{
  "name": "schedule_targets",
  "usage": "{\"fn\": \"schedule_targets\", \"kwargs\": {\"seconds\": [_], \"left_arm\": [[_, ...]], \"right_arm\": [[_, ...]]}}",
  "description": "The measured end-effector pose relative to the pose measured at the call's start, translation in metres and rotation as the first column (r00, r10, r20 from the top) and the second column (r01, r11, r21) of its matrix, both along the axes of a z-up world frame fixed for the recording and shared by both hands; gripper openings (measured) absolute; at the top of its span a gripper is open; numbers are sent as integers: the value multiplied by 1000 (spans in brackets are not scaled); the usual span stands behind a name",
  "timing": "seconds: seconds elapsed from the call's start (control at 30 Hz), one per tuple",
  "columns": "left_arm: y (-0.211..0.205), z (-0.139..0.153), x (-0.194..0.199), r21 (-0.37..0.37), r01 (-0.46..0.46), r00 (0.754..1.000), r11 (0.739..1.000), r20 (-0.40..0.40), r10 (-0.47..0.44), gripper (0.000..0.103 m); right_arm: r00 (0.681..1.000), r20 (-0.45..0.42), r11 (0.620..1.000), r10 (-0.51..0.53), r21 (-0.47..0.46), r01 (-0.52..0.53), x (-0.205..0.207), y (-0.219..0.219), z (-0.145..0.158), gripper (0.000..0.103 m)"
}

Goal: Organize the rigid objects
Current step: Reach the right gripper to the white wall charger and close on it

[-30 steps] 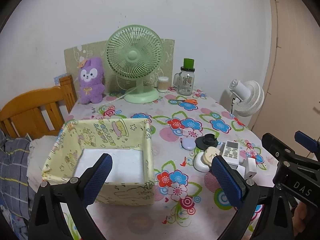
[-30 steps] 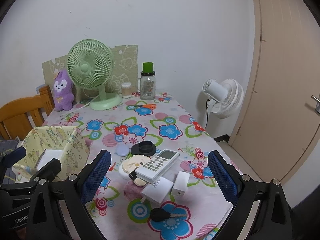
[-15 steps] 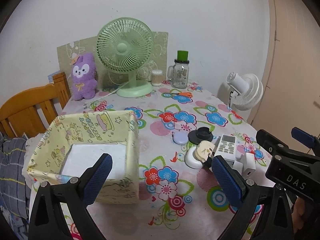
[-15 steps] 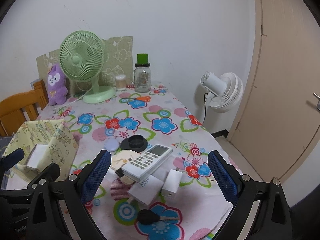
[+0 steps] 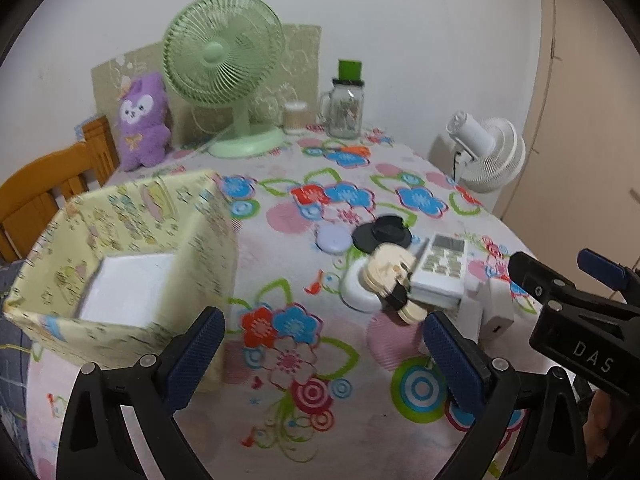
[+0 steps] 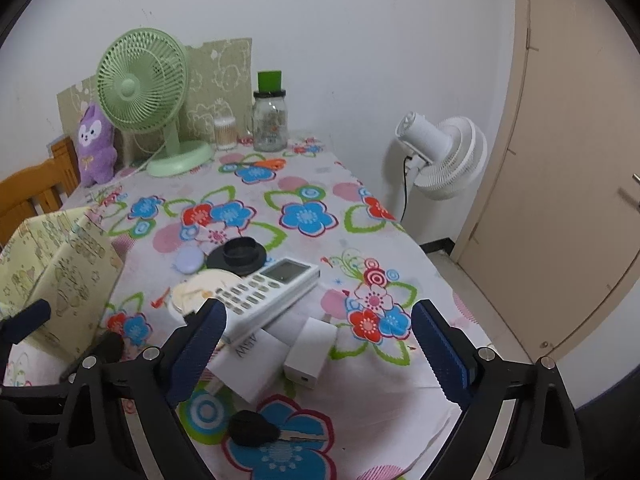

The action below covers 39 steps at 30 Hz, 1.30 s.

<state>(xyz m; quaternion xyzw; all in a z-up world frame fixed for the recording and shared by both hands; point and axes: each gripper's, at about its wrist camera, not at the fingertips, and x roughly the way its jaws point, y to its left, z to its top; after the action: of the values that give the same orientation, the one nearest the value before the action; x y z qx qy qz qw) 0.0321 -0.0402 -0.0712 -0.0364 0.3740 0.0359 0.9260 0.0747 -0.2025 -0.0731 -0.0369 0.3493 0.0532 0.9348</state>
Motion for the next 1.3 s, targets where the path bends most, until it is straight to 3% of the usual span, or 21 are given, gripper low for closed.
{"fn": "schedule_targets", "kwargs": {"seconds": [0.4,0.83,1.13,1.3], "left_arm": [[-26,-25,19,-1,71,996,998,-52,-71,100],[-39,-42,33,-18,119,988,993,-93,-121,100],[-53,-44,35,-33,176,980,984,-93,-178,100],[-65,-51,38,-25,206,970,978,-124,-207,100]], "right_arm": [[998,-59,1000,-24,-16,23,13,-8,-26,95],[986,-159,999,-46,-17,44,32,-11,-54,78],[987,-146,995,-64,-80,53,36,-3,-56,67],[970,-231,997,-73,-15,72,40,-15,-72,62]]}}
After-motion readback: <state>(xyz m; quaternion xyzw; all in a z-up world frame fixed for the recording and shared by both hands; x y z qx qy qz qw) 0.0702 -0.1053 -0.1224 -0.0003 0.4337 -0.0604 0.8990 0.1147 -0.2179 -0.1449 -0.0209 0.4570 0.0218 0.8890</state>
